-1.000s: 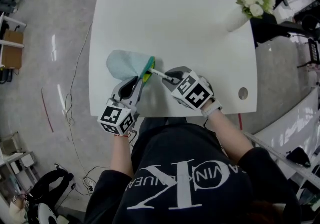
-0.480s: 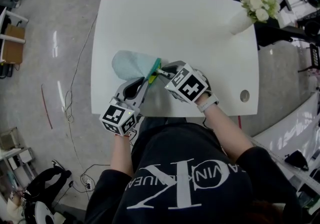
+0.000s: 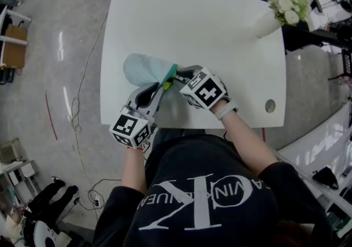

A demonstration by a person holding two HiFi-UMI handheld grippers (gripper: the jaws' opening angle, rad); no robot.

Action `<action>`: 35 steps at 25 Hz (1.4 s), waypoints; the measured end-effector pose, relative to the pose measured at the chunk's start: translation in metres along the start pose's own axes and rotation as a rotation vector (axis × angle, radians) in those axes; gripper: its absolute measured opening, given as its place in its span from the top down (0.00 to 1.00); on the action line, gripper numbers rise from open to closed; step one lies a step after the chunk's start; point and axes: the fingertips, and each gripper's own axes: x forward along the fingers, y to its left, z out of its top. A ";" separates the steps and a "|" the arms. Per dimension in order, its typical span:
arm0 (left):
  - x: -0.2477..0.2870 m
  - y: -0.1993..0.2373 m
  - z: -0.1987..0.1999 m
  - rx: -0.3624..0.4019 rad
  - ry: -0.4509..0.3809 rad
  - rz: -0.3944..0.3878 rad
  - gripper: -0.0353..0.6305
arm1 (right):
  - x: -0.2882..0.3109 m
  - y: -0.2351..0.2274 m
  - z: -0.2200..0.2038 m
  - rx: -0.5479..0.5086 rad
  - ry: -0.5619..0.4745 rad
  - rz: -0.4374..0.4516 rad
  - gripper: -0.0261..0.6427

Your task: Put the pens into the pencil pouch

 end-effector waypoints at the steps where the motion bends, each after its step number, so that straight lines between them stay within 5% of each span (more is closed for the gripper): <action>1: -0.001 0.001 0.000 -0.005 -0.004 0.004 0.88 | 0.000 0.000 0.001 0.011 -0.016 0.006 0.81; 23: -0.014 0.006 0.004 -0.041 -0.032 0.007 0.88 | -0.015 0.015 0.000 -0.004 -0.059 0.059 0.85; 35: -0.014 -0.007 0.008 -0.033 -0.046 -0.065 0.88 | -0.011 0.024 0.017 -0.020 -0.076 0.065 0.85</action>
